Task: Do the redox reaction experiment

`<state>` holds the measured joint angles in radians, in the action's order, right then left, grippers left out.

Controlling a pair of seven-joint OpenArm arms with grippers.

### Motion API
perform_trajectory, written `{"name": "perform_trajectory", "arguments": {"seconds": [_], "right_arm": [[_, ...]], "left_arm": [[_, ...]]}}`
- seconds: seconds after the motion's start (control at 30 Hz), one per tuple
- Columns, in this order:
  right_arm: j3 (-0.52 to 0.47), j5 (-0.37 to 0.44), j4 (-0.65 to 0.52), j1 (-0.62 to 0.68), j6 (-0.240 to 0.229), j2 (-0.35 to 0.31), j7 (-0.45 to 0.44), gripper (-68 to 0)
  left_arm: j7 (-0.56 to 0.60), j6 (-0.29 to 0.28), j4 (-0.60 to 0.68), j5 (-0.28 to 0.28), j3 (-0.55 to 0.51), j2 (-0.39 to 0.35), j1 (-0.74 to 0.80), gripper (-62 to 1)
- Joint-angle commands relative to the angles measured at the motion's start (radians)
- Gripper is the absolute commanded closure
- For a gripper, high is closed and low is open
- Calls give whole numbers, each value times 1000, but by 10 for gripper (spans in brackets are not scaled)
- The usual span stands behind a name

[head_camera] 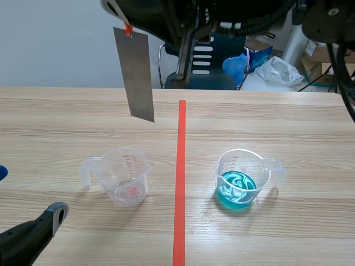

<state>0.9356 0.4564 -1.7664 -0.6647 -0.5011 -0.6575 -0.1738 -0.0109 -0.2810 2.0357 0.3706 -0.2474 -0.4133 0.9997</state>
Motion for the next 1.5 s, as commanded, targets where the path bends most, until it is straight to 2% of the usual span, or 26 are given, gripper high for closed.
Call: {"name": "perform_trajectory", "arguments": {"seconds": [0.0,0.37,0.57,1.03,1.47], "right_arm": [[6,-3,-6,-22,8,17,-8,-13],[137,-108,-6,-22,13,90,-8,-13],[183,-126,9,-22,34,105,-8,-13],[193,-166,143,-22,37,143,-16,-13],[225,-166,174,-16,37,160,-27,-13]], "left_arm": [[11,1,17,6,6,0,-3,-623],[11,1,17,6,6,0,-3,-623],[11,1,17,6,6,0,-3,-623],[11,1,17,6,6,0,-3,-623],[11,1,17,6,6,0,-3,-623]]}}
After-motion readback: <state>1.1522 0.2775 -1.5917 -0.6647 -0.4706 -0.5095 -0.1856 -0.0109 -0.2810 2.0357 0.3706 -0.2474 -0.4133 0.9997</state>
